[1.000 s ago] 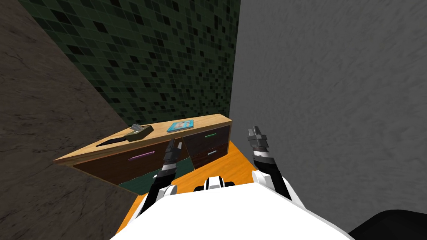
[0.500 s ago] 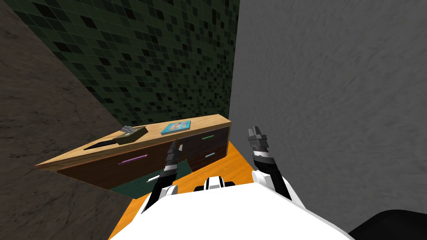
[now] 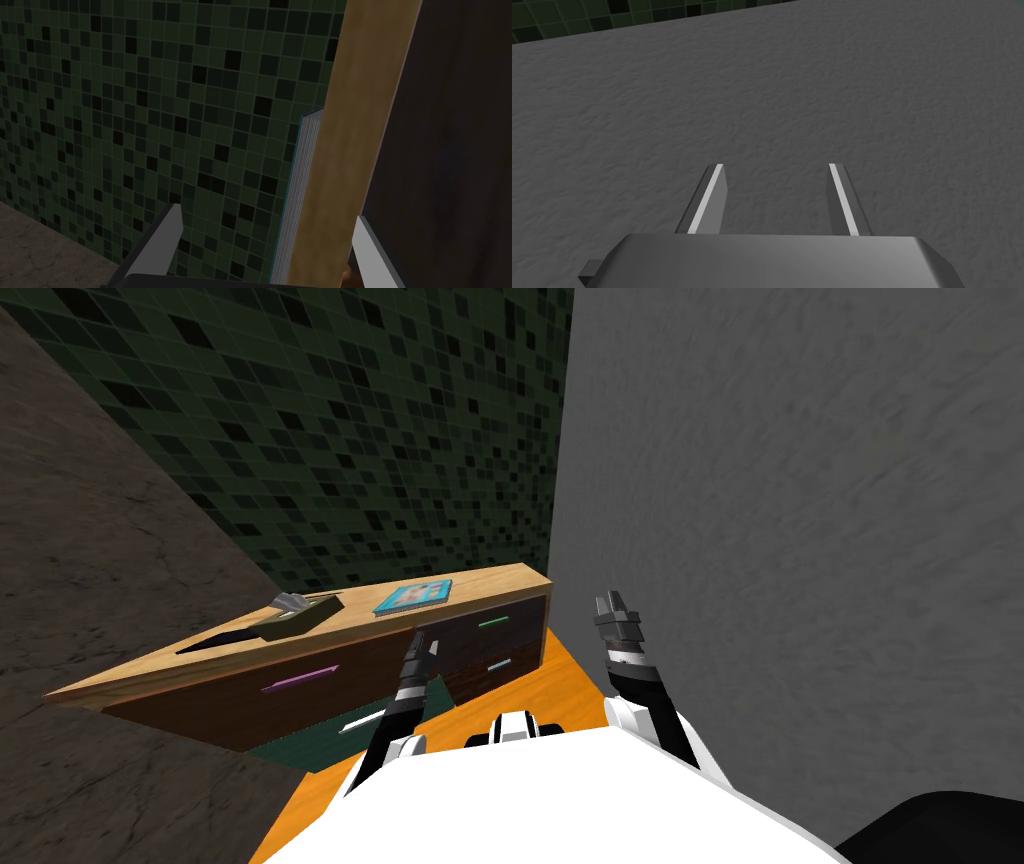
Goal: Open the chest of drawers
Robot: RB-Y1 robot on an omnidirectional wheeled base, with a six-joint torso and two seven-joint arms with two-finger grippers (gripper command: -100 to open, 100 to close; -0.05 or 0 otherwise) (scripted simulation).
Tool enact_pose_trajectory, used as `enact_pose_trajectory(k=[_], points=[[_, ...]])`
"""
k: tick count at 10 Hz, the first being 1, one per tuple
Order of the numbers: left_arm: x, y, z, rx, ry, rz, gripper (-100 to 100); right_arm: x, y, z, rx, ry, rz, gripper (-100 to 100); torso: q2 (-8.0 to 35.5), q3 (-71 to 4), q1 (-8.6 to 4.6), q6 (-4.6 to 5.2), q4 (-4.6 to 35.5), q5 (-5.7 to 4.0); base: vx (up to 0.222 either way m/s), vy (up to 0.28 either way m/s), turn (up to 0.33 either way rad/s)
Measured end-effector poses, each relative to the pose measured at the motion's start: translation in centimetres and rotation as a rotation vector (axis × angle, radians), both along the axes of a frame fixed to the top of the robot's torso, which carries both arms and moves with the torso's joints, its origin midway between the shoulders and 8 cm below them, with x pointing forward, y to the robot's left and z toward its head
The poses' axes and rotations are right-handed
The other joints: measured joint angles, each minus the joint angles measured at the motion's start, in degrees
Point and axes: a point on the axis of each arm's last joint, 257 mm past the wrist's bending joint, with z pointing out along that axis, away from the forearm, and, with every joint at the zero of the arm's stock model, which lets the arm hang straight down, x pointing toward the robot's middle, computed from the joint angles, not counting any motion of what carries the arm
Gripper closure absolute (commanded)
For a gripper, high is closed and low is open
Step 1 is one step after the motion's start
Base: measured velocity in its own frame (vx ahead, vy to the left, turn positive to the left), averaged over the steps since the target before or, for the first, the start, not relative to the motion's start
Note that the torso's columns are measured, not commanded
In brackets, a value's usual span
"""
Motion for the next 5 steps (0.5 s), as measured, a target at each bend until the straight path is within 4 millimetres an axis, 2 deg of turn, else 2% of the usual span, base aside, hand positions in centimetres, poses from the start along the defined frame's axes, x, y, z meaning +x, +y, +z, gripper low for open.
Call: enact_pose_trajectory(k=[5], points=[[0.9, 1.3, -4.2, -0.021, 0.076, 0.016, -100, 0.0, 0.0, 0.0, 0.000, 0.000, 0.000, 0, 0.0, 0.0, 0.00, 0.00, 0.0, 0.00, 0.089, -0.104, 0.027]])
